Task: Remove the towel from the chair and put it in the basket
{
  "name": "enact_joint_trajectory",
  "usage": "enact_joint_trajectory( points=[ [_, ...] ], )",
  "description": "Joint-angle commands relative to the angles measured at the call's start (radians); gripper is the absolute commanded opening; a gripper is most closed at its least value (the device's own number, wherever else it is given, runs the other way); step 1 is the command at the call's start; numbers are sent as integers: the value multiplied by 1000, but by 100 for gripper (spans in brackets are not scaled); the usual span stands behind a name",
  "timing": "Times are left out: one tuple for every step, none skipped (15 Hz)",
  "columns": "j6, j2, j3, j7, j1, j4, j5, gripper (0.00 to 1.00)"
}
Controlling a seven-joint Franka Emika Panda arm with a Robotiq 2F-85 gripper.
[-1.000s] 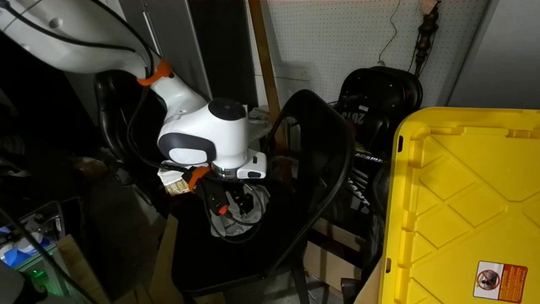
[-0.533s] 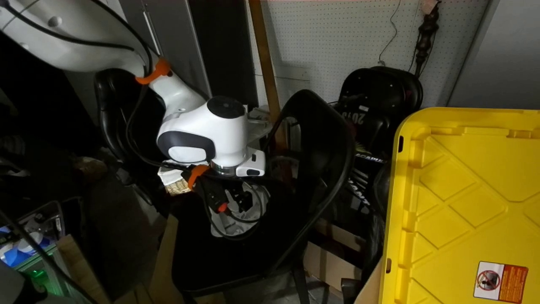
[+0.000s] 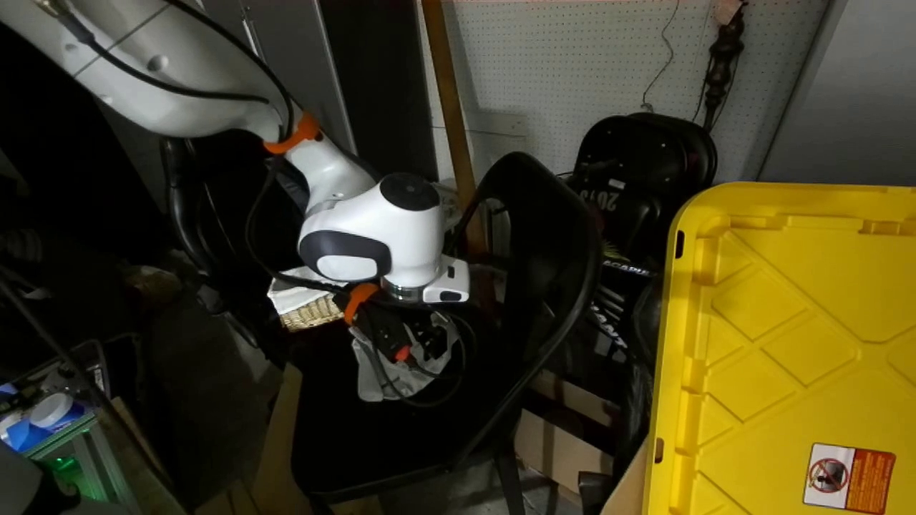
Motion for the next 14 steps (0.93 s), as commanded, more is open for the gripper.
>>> enact_joint_trajectory(
  points=[
    [12,99,38,-29,-46,93,-28,100],
    [9,118,51,-45,-60,110,-21,100],
    [16,138,54,-47,-63,124,-32,100],
    [11,158,66,-62,-75,144,-32,100],
    [14,177,75,-74,-84,160,-36,100],
    [14,196,85,-91,-95,176,-37,100],
    [19,214,88,-97,-99,190,-44,100],
    [22,232,87,-102,-101,203,-61,100],
    [28,246,87,-107,-104,214,-79,100],
    [25,259,95,-112,-114,225,-94,100],
    [24,272,101,-118,-122,235,-109,100],
    [14,285,114,-133,-137,249,-117,100],
    [11,299,130,-152,-153,260,-120,100],
    [11,310,144,-168,-165,269,-121,100]
  ],
)
